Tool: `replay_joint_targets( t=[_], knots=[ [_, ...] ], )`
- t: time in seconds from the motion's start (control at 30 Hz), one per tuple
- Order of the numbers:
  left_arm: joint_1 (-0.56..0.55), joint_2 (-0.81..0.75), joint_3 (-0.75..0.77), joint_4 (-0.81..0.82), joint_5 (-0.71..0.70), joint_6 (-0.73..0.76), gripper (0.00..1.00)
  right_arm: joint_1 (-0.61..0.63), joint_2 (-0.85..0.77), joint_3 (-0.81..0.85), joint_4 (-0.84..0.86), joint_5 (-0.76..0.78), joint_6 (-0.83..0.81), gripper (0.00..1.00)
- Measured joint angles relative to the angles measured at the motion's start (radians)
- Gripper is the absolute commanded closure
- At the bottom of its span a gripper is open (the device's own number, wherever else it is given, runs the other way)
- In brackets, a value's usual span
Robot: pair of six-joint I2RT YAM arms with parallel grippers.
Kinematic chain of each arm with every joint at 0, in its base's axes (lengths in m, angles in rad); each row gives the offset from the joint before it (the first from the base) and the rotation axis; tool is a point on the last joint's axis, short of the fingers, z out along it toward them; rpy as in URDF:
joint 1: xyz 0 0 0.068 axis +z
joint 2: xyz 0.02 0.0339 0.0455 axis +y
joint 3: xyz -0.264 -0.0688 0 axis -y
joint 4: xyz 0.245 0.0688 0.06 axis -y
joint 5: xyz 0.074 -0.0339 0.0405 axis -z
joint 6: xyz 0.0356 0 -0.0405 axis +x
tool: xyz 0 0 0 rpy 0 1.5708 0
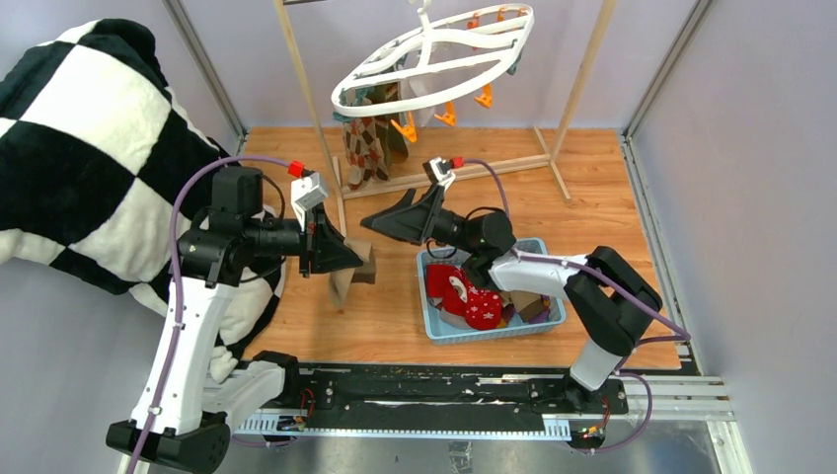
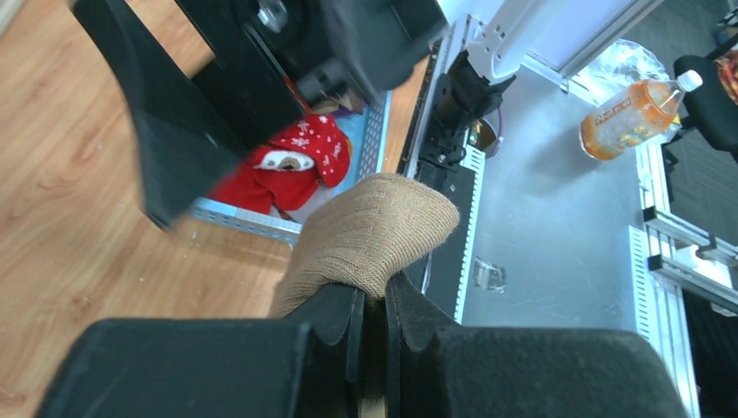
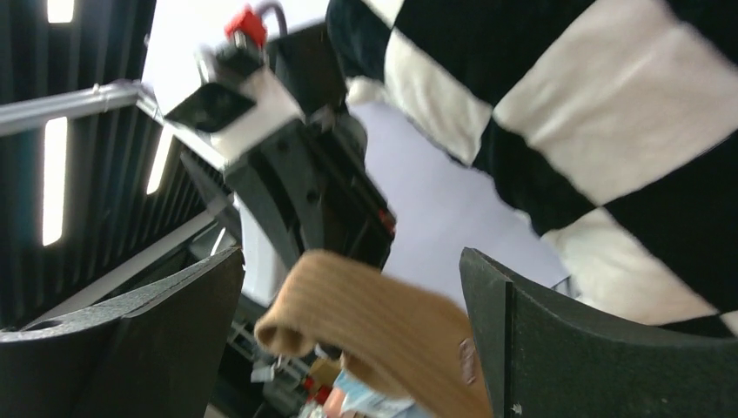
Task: Remove the socks clipped to the hanger
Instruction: Remove the sock from the hanger.
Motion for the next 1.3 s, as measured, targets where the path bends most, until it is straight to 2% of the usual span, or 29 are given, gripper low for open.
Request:
replay_joint_targets(
  t=[0.33, 0.5, 0.63, 0.7, 0.73, 0.77, 0.8, 0.83, 0.87, 0.9, 0.93, 1.07, 1.1, 1.2, 1.3],
  knots=[
    [0.000, 0.024, 0.071, 0.000, -0.058, 0.010, 1.00, 0.147, -0.007, -0.032, 0.034, -0.045, -0.066, 0.00],
    [0.000, 0.019, 0.072, 0.045, -0.101, -0.045, 1.00, 0.187, -0.024, -0.030, -0.030, -0.043, -0.164, 0.00],
    [0.000, -0.024, 0.016, 0.169, -0.144, -0.154, 1.00, 0.212, -0.026, -0.013, -0.088, -0.035, -0.236, 0.10],
    [0.000, -0.051, -0.023, 0.233, -0.161, -0.217, 1.00, 0.219, -0.029, -0.002, -0.132, -0.017, -0.277, 0.22],
    [0.000, -0.058, -0.036, 0.259, -0.167, -0.245, 1.00, 0.222, -0.035, 0.002, -0.162, -0.008, -0.301, 0.32],
    [0.000, -0.063, -0.049, 0.287, -0.174, -0.272, 1.00, 0.225, -0.044, 0.005, -0.188, 0.005, -0.322, 0.46],
    [0.000, -0.066, -0.058, 0.307, -0.180, -0.293, 1.00, 0.227, -0.053, 0.010, -0.217, 0.017, -0.345, 0.70],
    [0.000, -0.066, -0.067, 0.330, -0.186, -0.315, 0.98, 0.228, -0.062, 0.015, -0.244, 0.028, -0.366, 0.80],
    [0.000, -0.066, -0.074, 0.346, -0.193, -0.335, 0.88, 0.229, -0.070, 0.019, -0.267, 0.037, -0.389, 0.93],
    [0.000, -0.066, -0.079, 0.360, -0.197, -0.357, 0.74, 0.229, -0.080, 0.027, -0.301, 0.047, -0.402, 0.97],
    [0.000, -0.066, -0.082, 0.371, -0.203, -0.377, 0.56, 0.229, -0.088, 0.033, -0.330, 0.055, -0.422, 1.00],
    [0.000, -0.072, -0.083, 0.399, -0.233, -0.438, 0.08, 0.220, -0.124, 0.035, -0.447, 0.073, -0.470, 1.00],
    [0.000, -0.073, -0.080, 0.392, -0.244, -0.444, 0.01, 0.209, -0.140, 0.025, -0.473, 0.075, -0.476, 1.00],
    [-0.003, -0.070, -0.052, 0.342, -0.314, -0.428, 0.00, 0.158, -0.229, -0.043, -0.567, 0.064, -0.487, 1.00],
    [0.005, -0.057, -0.004, 0.277, -0.423, -0.387, 0.00, 0.083, -0.391, -0.128, -0.785, 0.065, -0.537, 1.00]
  ],
)
